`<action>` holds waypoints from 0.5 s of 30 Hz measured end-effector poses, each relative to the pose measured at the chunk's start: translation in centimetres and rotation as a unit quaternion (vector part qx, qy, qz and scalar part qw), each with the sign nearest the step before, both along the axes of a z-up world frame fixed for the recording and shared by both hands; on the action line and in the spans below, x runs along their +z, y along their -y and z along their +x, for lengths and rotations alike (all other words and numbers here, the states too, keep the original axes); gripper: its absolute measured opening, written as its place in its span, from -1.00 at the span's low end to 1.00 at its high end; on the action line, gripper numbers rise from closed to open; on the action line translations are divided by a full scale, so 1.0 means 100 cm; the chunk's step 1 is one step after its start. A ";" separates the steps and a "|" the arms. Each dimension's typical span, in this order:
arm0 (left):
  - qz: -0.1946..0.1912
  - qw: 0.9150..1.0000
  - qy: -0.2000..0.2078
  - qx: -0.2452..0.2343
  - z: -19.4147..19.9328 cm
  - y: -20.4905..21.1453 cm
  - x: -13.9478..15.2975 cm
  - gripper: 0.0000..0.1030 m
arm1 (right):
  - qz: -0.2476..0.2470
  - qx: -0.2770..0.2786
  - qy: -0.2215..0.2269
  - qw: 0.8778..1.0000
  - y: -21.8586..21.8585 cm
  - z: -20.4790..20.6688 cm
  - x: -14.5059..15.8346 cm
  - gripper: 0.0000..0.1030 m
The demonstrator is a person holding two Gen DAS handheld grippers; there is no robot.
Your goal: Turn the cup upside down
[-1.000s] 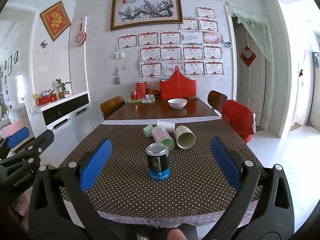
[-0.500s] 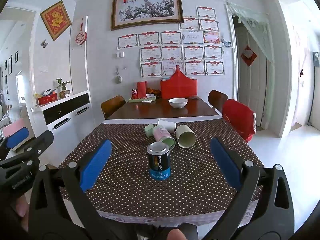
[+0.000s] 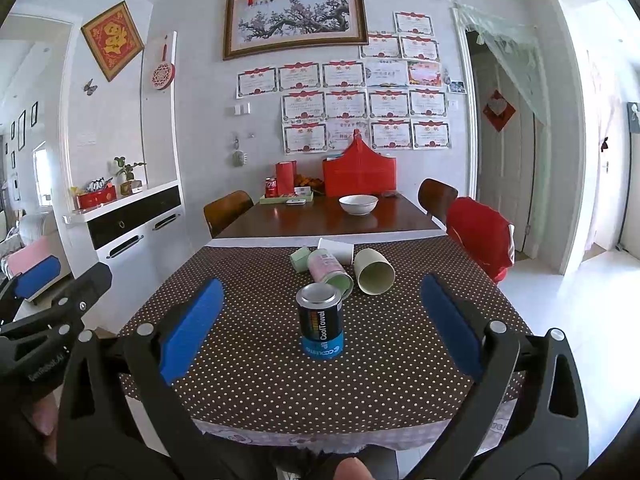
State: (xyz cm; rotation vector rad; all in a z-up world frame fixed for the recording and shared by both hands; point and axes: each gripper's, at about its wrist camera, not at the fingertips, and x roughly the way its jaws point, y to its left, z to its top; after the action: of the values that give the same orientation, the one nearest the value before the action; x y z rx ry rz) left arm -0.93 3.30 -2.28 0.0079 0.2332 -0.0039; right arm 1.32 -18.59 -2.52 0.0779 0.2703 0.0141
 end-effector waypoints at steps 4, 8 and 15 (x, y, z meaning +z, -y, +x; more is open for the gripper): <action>0.002 1.000 -0.001 -0.003 -0.003 -0.001 -0.003 0.68 | 0.001 0.000 0.000 1.000 -0.001 0.000 0.000 0.88; 0.001 1.000 -0.001 -0.002 -0.002 0.000 -0.003 0.68 | 0.001 0.001 -0.001 1.000 0.000 0.000 0.000 0.88; -0.001 1.000 -0.002 -0.003 -0.001 -0.001 -0.003 0.72 | 0.001 0.000 -0.003 1.000 -0.002 0.000 0.000 0.88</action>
State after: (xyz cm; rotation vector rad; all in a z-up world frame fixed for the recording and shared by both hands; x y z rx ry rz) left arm -1.02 3.39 -2.62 0.0072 0.2374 -0.0099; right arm 1.32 -18.42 -2.54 0.0793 0.2756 0.0138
